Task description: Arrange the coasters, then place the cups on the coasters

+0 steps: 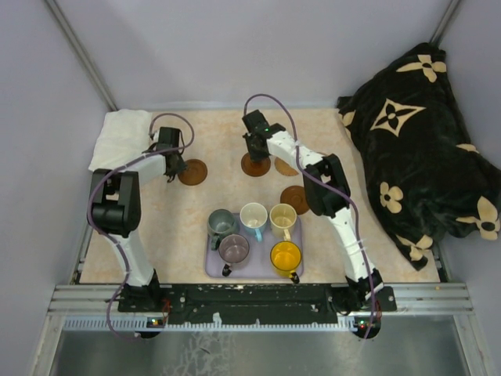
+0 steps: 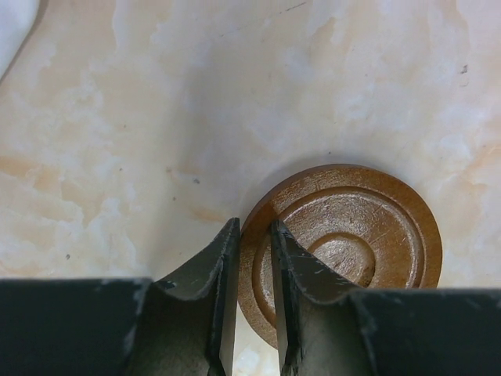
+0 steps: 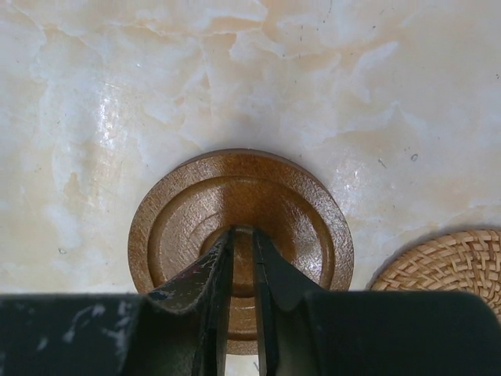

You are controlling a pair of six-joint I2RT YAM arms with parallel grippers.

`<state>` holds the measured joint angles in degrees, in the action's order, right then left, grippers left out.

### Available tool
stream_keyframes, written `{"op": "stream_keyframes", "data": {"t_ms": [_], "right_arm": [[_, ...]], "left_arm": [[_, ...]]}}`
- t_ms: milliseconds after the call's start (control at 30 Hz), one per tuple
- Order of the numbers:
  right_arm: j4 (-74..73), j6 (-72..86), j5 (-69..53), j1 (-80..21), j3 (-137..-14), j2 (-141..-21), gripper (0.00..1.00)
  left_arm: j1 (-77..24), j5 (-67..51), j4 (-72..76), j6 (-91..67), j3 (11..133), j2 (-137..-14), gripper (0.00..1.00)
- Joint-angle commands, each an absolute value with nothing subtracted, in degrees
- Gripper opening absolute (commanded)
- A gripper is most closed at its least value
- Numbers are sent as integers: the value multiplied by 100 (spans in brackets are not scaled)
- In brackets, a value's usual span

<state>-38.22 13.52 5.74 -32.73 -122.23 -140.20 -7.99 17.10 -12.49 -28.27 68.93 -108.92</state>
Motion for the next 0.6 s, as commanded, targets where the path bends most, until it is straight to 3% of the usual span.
{"op": "stream_keyframes", "data": {"t_ms": [0, 367, 567], "right_arm": [[-3540, 1234, 616, -3208, -11904, -13872, 18], [-3136, 1042, 914, -3252, -10858, -12325, 31], [-2936, 880, 1296, -3252, -9755, -11132, 35]], "left_arm": [[-773, 1349, -1501, -2847, 7149, -11262, 28], [-773, 1151, -1530, -2840, 7557, -11480, 29], [-774, 1204, -1470, -2822, 7483, -11302, 38]]}}
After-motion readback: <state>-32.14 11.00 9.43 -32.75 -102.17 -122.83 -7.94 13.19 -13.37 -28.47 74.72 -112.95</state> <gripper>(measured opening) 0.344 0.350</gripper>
